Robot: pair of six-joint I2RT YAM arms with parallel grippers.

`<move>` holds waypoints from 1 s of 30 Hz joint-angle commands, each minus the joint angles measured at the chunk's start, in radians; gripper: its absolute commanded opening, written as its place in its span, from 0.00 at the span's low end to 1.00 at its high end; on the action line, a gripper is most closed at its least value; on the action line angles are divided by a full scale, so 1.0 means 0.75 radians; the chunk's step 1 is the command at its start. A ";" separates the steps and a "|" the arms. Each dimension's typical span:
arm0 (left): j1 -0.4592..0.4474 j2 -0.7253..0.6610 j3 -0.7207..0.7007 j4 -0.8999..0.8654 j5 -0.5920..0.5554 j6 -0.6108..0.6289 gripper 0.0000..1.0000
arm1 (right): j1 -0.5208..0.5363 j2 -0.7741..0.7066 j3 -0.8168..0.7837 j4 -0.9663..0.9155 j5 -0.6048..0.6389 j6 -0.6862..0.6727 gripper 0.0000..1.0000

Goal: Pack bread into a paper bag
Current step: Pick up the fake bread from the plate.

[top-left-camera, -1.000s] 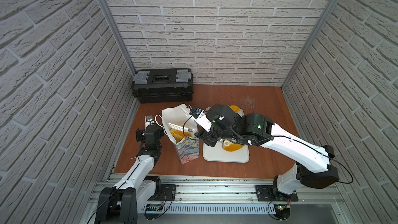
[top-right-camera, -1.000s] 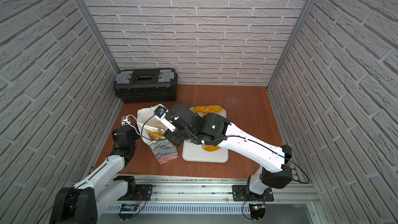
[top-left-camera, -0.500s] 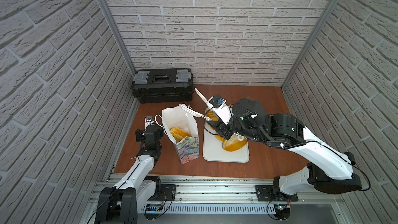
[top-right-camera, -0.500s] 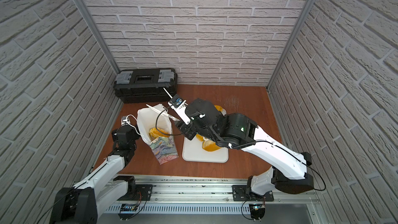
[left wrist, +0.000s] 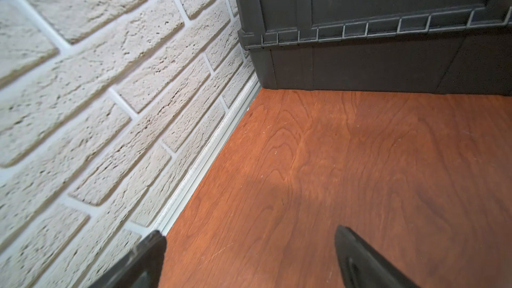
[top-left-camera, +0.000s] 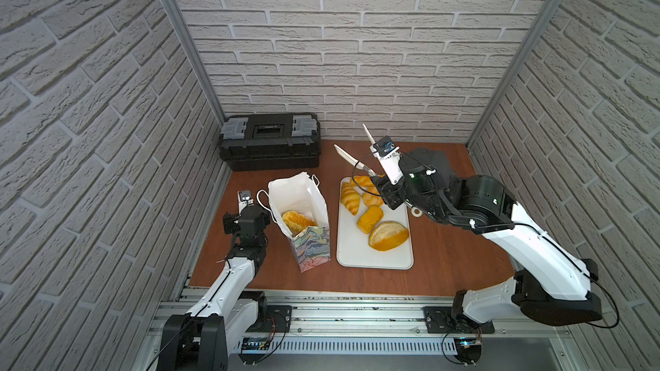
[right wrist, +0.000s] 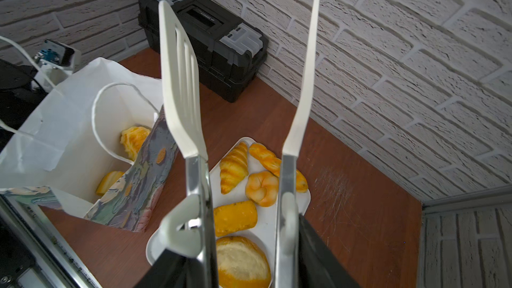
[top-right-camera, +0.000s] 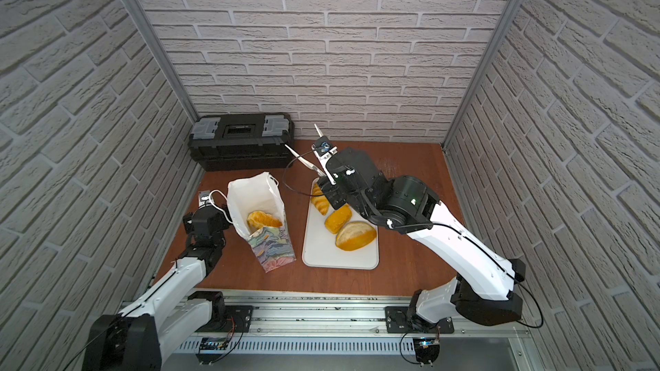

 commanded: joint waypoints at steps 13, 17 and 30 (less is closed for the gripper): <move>0.004 0.007 0.024 0.020 -0.020 -0.003 0.98 | -0.187 0.084 -0.318 0.152 -0.172 0.047 0.55; 0.006 0.011 0.021 0.024 -0.019 0.003 0.98 | -0.195 0.146 -0.351 0.206 -0.212 0.059 0.55; 0.005 0.007 0.005 0.048 -0.019 0.010 0.98 | -0.351 0.357 -0.467 0.321 -0.423 0.097 0.58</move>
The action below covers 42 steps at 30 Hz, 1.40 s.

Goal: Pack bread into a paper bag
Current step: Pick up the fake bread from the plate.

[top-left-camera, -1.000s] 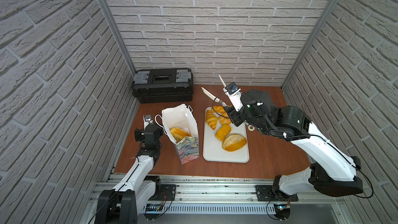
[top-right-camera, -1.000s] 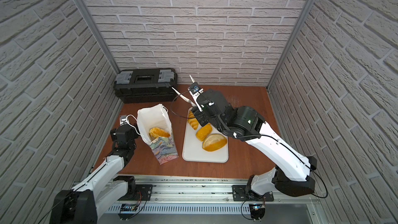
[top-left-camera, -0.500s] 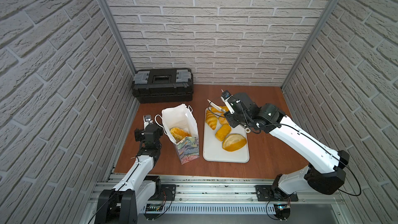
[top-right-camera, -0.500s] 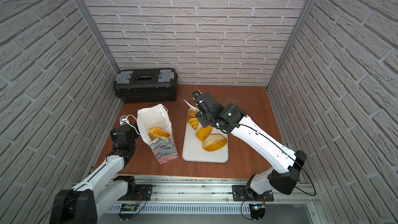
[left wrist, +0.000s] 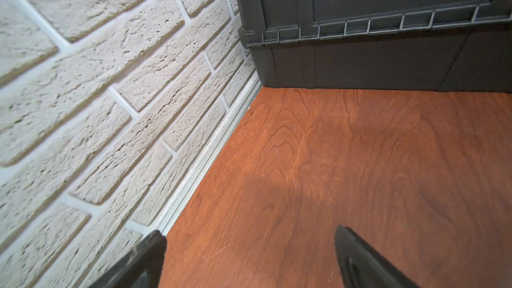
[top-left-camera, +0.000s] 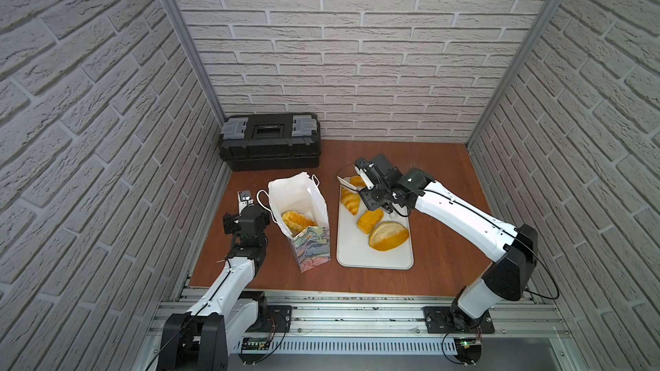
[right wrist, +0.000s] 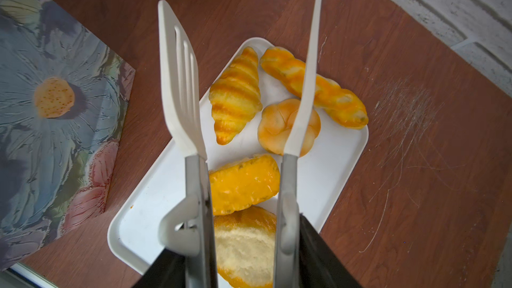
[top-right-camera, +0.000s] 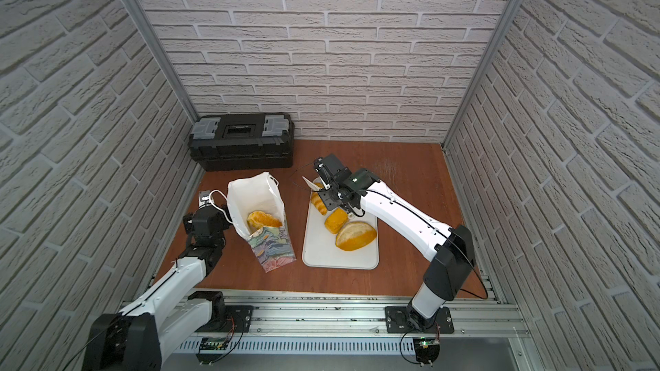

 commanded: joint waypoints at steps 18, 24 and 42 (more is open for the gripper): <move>0.010 0.004 -0.001 0.055 -0.007 0.016 0.98 | -0.092 0.196 -0.013 0.126 -0.218 0.045 0.61; 0.010 0.005 -0.003 0.057 -0.005 0.018 0.98 | -0.123 0.229 -0.026 0.142 -0.253 0.056 0.61; 0.010 0.008 -0.003 0.059 -0.004 0.023 0.98 | -0.138 0.308 -0.014 0.151 -0.311 0.047 0.59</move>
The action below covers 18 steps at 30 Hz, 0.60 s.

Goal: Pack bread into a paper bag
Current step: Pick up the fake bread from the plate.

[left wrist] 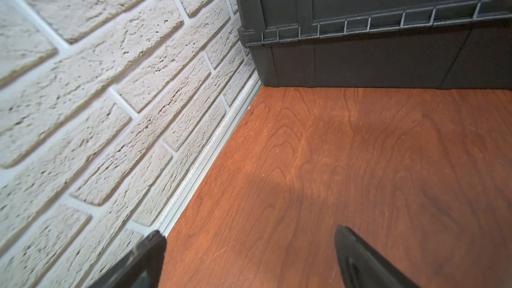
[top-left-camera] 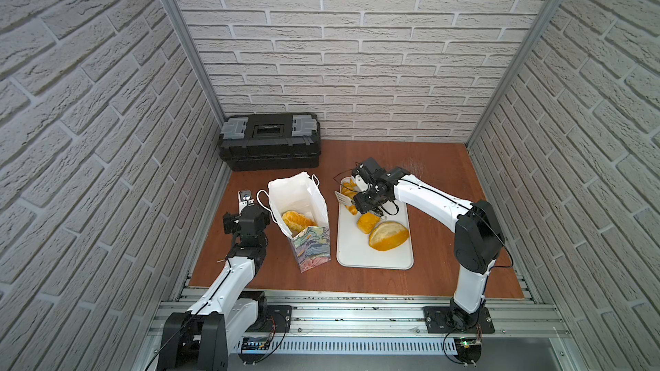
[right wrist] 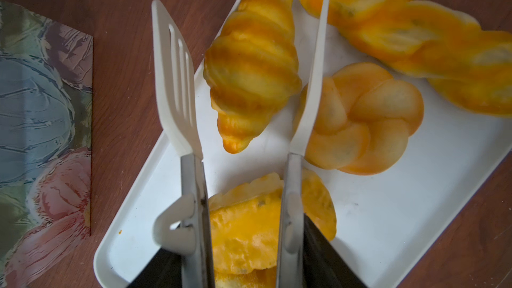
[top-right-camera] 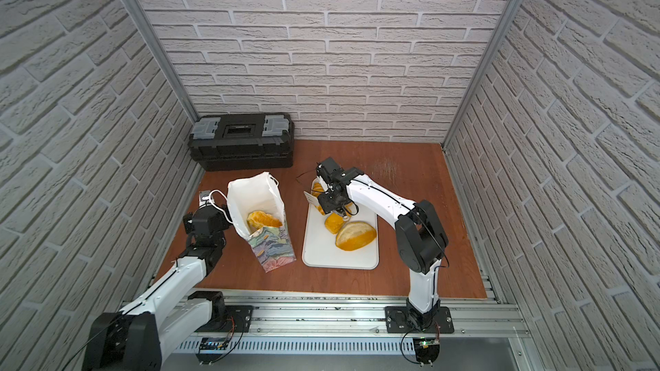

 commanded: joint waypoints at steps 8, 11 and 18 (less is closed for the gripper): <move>0.009 0.002 -0.005 0.056 -0.003 0.012 0.98 | -0.010 0.016 0.016 0.039 -0.018 0.012 0.55; 0.007 0.000 -0.007 0.058 -0.004 0.011 0.98 | -0.012 0.022 0.015 0.033 -0.022 0.015 0.47; 0.009 0.001 -0.008 0.060 -0.005 0.007 0.98 | -0.017 0.015 0.012 0.029 -0.029 0.015 0.32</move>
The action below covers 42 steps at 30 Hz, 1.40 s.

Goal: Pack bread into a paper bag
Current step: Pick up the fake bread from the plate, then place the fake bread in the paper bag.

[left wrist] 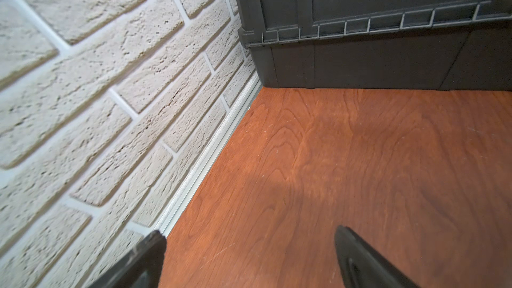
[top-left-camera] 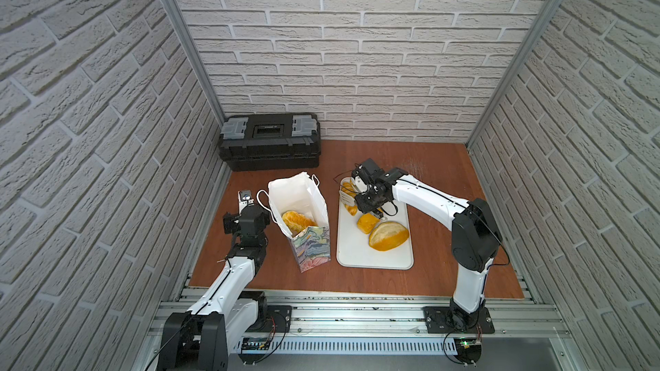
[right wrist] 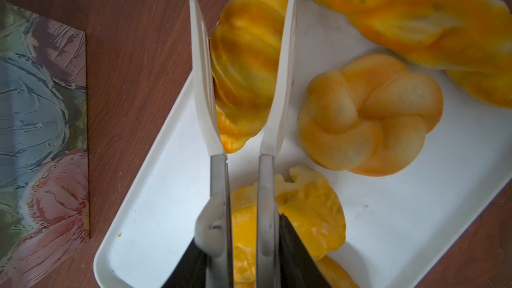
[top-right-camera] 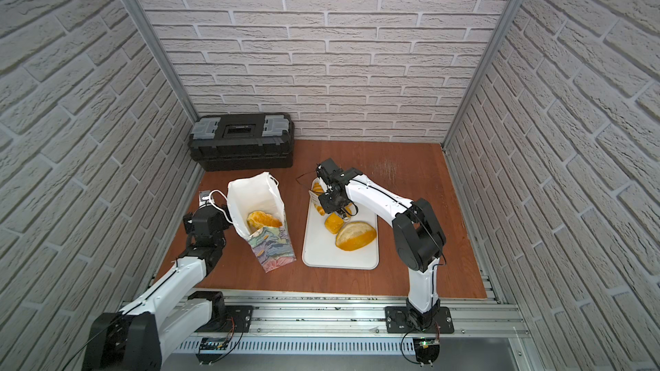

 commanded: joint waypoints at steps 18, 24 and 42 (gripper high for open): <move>0.007 -0.014 -0.005 0.041 0.001 0.005 0.98 | -0.009 -0.331 0.086 -0.063 -0.004 -0.029 0.26; 0.007 -0.015 -0.007 0.043 0.003 0.003 0.98 | -0.009 -0.435 0.114 -0.024 -0.013 -0.059 0.26; 0.007 -0.015 -0.007 0.043 0.006 -0.003 0.98 | 0.043 -0.436 0.597 -0.159 -0.074 -0.133 0.26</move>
